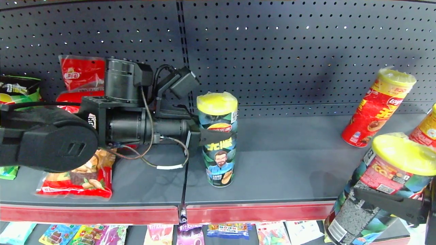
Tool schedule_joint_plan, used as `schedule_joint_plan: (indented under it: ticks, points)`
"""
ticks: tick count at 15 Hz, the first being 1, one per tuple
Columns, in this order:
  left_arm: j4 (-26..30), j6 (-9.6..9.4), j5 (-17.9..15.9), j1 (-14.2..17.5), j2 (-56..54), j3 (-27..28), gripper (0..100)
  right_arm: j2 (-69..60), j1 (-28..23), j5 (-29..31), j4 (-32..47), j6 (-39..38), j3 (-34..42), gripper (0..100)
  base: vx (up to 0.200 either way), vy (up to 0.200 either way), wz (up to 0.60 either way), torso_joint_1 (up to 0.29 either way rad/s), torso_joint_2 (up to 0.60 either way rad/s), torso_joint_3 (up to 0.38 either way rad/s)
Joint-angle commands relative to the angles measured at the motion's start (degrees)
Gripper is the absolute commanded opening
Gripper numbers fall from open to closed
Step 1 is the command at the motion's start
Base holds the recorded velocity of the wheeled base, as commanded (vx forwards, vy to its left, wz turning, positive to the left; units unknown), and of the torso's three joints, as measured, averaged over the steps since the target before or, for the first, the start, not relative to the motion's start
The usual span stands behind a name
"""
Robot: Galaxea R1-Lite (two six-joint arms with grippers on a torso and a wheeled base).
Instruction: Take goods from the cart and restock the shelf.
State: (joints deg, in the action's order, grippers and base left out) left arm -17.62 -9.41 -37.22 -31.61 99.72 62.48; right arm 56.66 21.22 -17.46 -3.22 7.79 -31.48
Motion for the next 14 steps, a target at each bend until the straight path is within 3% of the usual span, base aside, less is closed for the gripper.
schedule_joint_plan:
  ticks: [1, 5, 8, 9, 14]
  points:
    - [-0.05, -0.52, -3.39, -0.12, -3.83, -3.06, 0, 0.38, 0.05, -0.03, 0.05, 0.03, -0.52, 0, 0.0, 0.0, 0.0, 0.0, 0.0, 0.0]
    - [0.13, -3.6, -3.83, -0.65, -3.39, -2.89, 0, 0.29, 0.05, -0.03, 0.05, 0.03, -0.43, 0, 0.0, 0.0, 0.0, 0.0, 0.0, 0.0]
    - [0.13, -4.56, -3.56, -0.65, -3.3, -2.97, 0, 0.2, 0.05, -0.03, 0.05, 0.03, -0.34, 0, 0.0, 0.0, 0.0, 0.0, 0.0, 0.0]
    - [0.13, -5.97, -3.56, -0.56, -3.39, -3.41, 0, 0.2, 0.05, -0.03, 0.05, 0.03, -0.34, 0, 0.0, 0.0, 0.0, 0.0, 0.0, 0.0]
    - [-0.05, -6.23, -3.83, -0.56, -4.97, -6.84, 0, 0.2, 0.05, -0.03, 0.05, 0.03, -0.43, 0, 0.0, 0.0, 0.0, 0.0, 0.0, 0.0]
